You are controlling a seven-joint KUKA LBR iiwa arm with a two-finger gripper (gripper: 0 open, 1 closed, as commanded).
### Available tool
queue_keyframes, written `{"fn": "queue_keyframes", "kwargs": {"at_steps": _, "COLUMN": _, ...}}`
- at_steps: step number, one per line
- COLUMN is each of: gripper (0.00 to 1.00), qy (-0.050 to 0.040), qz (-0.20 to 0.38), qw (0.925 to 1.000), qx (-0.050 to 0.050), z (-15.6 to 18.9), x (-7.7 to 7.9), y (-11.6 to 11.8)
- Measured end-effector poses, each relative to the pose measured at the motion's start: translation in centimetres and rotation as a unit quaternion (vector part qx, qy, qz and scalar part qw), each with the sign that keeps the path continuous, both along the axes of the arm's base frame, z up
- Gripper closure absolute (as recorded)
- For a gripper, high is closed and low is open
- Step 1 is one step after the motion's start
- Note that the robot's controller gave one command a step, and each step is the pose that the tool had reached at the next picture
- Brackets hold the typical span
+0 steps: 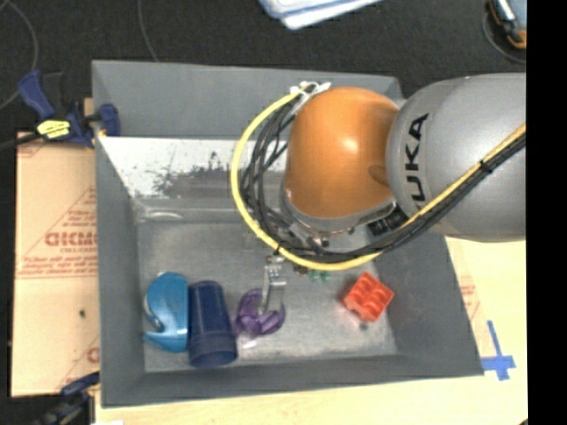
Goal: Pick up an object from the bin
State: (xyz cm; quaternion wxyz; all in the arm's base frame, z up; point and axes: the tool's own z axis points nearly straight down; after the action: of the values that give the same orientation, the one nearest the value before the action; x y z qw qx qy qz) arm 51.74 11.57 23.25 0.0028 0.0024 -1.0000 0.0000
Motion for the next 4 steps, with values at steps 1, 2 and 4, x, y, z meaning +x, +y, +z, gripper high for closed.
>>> {"fn": "queue_keyframes", "kwargs": {"at_steps": 1, "gripper": 0.0, "qy": -0.0043, "qz": -0.002, "qw": 1.0, "qx": 0.001, "z": 0.5, "x": 0.2, "y": -0.1}}
{"fn": "queue_keyframes", "kwargs": {"at_steps": 2, "gripper": 0.0, "qy": 0.0026, "qz": 0.022, "qw": 0.9997, "qx": -0.001, "z": -7.6, "x": -0.1, "y": -2.0}}
{"fn": "queue_keyframes", "kwargs": {"at_steps": 4, "gripper": 0.0, "qy": 0.0004, "qz": 0.08, "qw": 0.9968, "qx": 0.0, "z": -13.0, "x": -0.3, "y": -3.8}}
